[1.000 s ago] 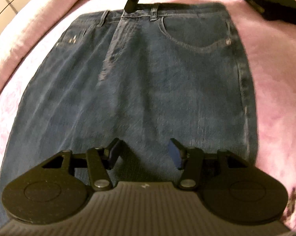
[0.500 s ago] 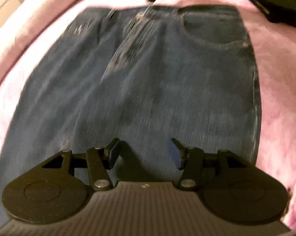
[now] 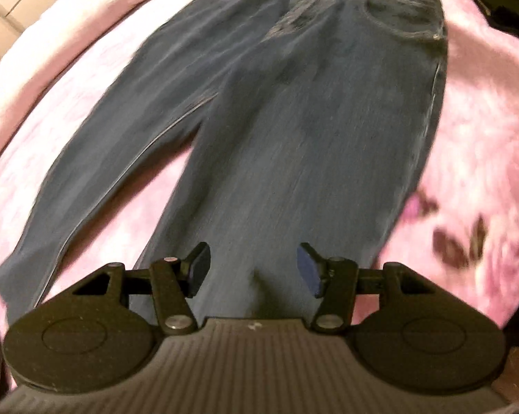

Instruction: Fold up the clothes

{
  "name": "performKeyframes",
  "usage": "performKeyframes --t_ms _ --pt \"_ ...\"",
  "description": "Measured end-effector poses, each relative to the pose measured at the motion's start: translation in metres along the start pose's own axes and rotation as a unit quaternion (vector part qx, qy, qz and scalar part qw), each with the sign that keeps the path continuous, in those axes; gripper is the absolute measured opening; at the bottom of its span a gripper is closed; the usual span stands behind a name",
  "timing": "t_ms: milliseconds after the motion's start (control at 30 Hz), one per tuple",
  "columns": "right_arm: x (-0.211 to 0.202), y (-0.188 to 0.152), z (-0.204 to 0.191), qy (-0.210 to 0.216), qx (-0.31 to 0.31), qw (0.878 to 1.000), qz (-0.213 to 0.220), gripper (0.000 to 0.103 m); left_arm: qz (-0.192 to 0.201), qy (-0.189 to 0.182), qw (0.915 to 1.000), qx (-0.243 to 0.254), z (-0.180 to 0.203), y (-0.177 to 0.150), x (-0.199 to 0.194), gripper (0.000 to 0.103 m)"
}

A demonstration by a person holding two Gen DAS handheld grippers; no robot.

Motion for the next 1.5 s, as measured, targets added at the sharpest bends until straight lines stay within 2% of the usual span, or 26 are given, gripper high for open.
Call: performKeyframes --t_ms 167,267,333,400,500,667,733,833,933,1033,1133,1200,1267,1300,1333,1367,1500 --pt "-0.037 -0.015 -0.047 -0.015 0.006 1.0 -0.012 0.053 -0.012 0.037 0.9954 -0.088 -0.039 -0.057 -0.051 0.06" --pt "-0.066 -0.017 -0.074 -0.03 0.017 0.999 -0.007 0.062 -0.008 0.048 0.9879 -0.147 -0.063 -0.089 -0.08 0.062" --pt "-0.086 -0.015 -0.093 -0.042 0.019 0.999 0.001 0.073 -0.003 0.052 0.9822 -0.181 -0.077 -0.109 -0.096 0.063" --pt "-0.106 -0.013 -0.113 -0.057 0.02 0.998 0.014 0.075 0.007 0.053 0.9761 -0.211 -0.09 -0.129 -0.111 0.064" --pt "-0.133 -0.013 -0.141 -0.076 0.028 0.996 0.03 0.076 0.024 0.052 0.9696 -0.238 -0.106 -0.16 -0.133 0.065" --pt "-0.163 -0.021 -0.192 -0.067 0.052 0.995 0.049 0.076 0.047 0.073 0.9613 -0.262 -0.133 -0.209 -0.165 0.066" --pt "-0.169 -0.025 -0.214 -0.067 0.05 0.995 0.055 0.076 0.044 0.097 0.9636 -0.245 -0.145 -0.227 -0.17 0.066" --pt "-0.169 -0.025 -0.242 -0.059 0.036 0.996 0.051 0.076 0.03 0.134 0.971 -0.195 -0.168 -0.243 -0.169 0.066" --pt "-0.152 -0.007 -0.259 -0.065 0.018 0.997 0.046 0.076 0.018 0.169 0.9732 -0.155 -0.197 -0.253 -0.164 0.066" --pt "-0.135 0.011 -0.275 -0.071 -0.001 0.997 0.041 0.076 0.016 0.186 0.9713 -0.147 -0.227 -0.259 -0.153 0.065" --pt "-0.118 0.03 -0.291 -0.077 -0.019 0.996 0.036 0.076 0.012 0.19 0.9741 -0.122 -0.256 -0.262 -0.131 0.065" --pt "-0.107 0.042 -0.302 -0.081 -0.032 0.996 0.032 0.076 0.01 0.191 0.9773 -0.092 -0.274 -0.263 -0.111 0.065" --pt "-0.096 0.054 -0.313 -0.085 -0.044 0.995 0.029 0.076 0.011 0.19 0.981 -0.038 -0.293 -0.259 -0.082 0.063" --pt "-0.09 0.06 -0.318 -0.087 -0.05 0.995 0.027 0.076 0.012 0.19 0.9817 -0.011 -0.303 -0.258 -0.067 0.06" --pt "-0.085 0.066 -0.323 -0.089 -0.057 0.994 0.026 0.076 0.012 0.189 0.9818 0.017 -0.313 -0.256 -0.051 0.053" --pt "-0.079 0.072 -0.329 -0.091 -0.063 0.994 0.024 0.076 0.008 0.185 0.9817 0.045 -0.324 -0.255 -0.032 0.046" --pt "-0.052 0.091 -0.351 -0.104 -0.054 0.993 0.0 0.076 0.006 0.18 0.9734 0.142 -0.364 -0.248 0.042 0.038"
Point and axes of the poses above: each gripper's, at about its wrist camera, not at the fingertips, and x roughly the way its jaws point, z to its right, y to its top, the point moved 9 cm from there along x, roughly the way its jaws point, and after that the axes turned 6 degrees about -z, right-handed, at the moved point
